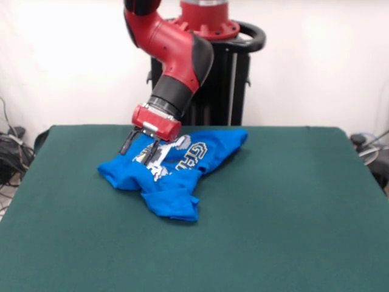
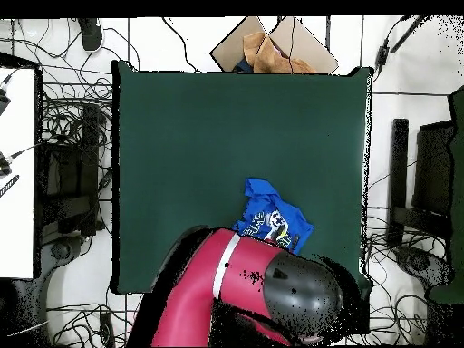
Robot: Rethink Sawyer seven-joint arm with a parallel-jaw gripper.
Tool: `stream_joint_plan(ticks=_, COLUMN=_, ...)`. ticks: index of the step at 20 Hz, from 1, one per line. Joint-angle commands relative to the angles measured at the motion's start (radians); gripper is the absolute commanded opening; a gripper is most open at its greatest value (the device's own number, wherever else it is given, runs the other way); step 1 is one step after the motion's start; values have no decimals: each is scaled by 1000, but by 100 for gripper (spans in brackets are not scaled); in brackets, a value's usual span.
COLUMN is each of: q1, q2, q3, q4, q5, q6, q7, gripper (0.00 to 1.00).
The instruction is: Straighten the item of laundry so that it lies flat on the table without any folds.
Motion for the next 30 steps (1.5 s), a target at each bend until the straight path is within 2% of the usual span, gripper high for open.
stream_joint_plan(ticks=1, q1=-18, q2=-31, q3=111, q4=-120, q5=-6, q6=-6, q7=237, gripper=100)
stream_joint_plan(ticks=5, q1=-33, q2=-54, q3=137, q4=-113, q5=-53, q6=9, q7=266, gripper=100)
stream_joint_plan(ticks=9, q1=-54, q2=-200, q3=225, q4=-70, q5=-165, q6=312, q7=245, gripper=100)
stream_joint_plan(ticks=12, q1=-12, q2=-344, q3=271, q4=9, q5=-72, q6=510, q7=186, gripper=100)
stream_joint_plan(ticks=15, q1=30, q2=-423, q3=289, q4=39, q5=13, q6=621, q7=172, gripper=100)
stream_joint_plan(ticks=19, q1=70, q2=-473, q3=263, q4=32, q5=59, q6=721, q7=176, gripper=100)
stream_joint_plan(ticks=25, q1=70, q2=-524, q3=282, q4=-17, q5=23, q6=964, q7=159, gripper=100)
stream_joint_plan(ticks=28, q1=98, q2=-544, q3=288, q4=-12, q5=45, q6=1107, q7=146, gripper=100)
stream_joint_plan(ticks=30, q1=143, q2=-555, q3=266, q4=-2, q5=70, q6=1154, q7=146, gripper=100)
